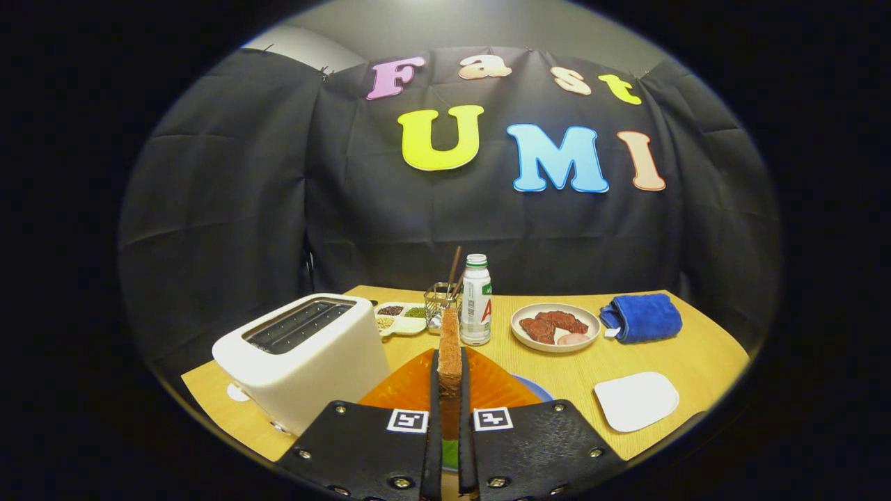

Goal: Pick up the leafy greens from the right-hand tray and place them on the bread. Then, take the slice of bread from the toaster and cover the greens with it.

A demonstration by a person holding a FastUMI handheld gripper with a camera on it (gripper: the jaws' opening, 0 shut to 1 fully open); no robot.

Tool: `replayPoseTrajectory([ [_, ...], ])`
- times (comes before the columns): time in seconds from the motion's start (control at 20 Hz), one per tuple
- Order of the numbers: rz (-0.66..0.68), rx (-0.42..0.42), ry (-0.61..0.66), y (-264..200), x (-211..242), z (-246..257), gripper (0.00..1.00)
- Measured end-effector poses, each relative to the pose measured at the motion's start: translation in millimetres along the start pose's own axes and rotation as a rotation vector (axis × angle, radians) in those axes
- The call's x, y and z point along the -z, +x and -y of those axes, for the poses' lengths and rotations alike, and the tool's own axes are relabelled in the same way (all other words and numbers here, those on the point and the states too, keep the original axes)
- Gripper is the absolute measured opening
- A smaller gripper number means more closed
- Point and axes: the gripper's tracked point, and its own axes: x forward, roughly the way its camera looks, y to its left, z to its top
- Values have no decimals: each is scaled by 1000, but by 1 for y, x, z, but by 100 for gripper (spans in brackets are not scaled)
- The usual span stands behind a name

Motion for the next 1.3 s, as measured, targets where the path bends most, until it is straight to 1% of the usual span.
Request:
replayPoseTrajectory([
  [0.25, 2, 14, 7, -2, 11, 2, 10],
  [0.45, -10, -21, 44, 0, 17, -12, 10],
  [0.7, -52, -56, 55, 4, 34, -24, 11],
  [0.85, -73, -42, 49, 8, 43, -17, 11],
  [1.05, -81, -41, 75, 9, 46, -7, 11],
  [1.2, -96, -46, 82, 8, 50, 1, 15],
  [1.3, -107, -38, 74, 9, 54, 7, 15],
])
